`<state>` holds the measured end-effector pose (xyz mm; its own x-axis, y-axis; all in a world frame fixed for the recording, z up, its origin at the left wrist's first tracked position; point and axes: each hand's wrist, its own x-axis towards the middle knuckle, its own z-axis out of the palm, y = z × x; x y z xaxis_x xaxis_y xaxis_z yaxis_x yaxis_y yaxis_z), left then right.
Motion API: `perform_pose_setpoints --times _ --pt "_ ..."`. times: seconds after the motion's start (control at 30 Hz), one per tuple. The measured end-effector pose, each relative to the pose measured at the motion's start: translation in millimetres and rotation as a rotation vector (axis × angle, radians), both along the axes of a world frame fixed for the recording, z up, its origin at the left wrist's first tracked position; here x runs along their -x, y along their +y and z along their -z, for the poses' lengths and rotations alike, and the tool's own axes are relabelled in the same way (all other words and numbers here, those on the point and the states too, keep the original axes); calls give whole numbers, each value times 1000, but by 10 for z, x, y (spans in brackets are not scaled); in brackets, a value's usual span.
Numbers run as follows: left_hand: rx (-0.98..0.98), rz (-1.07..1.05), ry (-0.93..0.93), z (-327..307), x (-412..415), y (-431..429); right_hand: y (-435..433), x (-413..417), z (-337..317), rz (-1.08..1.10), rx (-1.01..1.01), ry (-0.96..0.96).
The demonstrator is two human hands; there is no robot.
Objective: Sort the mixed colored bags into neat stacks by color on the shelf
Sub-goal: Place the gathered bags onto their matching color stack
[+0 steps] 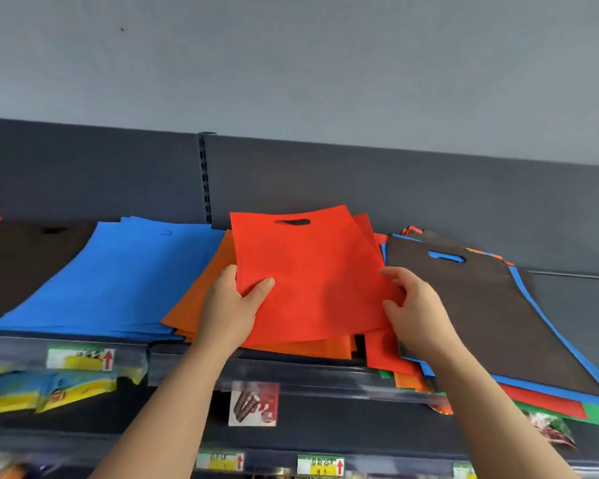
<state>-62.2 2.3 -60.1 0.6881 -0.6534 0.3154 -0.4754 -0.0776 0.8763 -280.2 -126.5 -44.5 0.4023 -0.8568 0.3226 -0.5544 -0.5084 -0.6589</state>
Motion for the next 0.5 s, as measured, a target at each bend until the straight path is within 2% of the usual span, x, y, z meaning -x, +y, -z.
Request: perform_pose_setpoints --times 0.23,0.5 --pt "-93 -85 16 -96 -809 908 629 -1063 -50 -111 24 -14" --pt "-126 -255 -82 -180 -1985 2225 1632 -2413 -87 -257 26 -19"
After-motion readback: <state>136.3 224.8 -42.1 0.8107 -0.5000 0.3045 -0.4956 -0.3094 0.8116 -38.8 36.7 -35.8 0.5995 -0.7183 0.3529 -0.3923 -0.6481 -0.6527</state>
